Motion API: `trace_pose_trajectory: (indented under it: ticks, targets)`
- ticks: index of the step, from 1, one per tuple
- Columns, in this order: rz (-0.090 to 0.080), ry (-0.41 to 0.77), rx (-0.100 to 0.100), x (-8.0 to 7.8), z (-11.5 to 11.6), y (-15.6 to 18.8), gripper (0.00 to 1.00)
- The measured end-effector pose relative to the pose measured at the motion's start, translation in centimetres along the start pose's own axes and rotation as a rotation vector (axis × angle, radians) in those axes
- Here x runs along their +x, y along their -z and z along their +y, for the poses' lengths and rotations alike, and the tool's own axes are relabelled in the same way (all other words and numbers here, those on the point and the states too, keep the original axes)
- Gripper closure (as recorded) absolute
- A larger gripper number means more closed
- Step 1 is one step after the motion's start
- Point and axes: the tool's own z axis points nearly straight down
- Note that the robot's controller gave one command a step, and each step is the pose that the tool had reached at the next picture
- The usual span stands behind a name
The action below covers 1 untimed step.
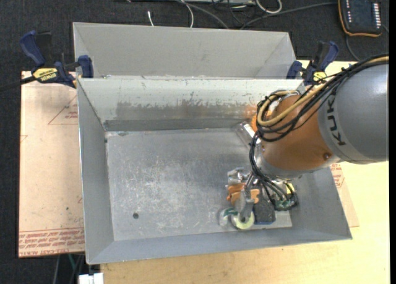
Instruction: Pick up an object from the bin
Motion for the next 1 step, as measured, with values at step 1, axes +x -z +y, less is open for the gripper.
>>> trace_pose_trajectory:
  ticks: [1]
  targets:
    - [0.002, 0.000, -0.001, 0.03, 0.07, 3.16, 1.00]
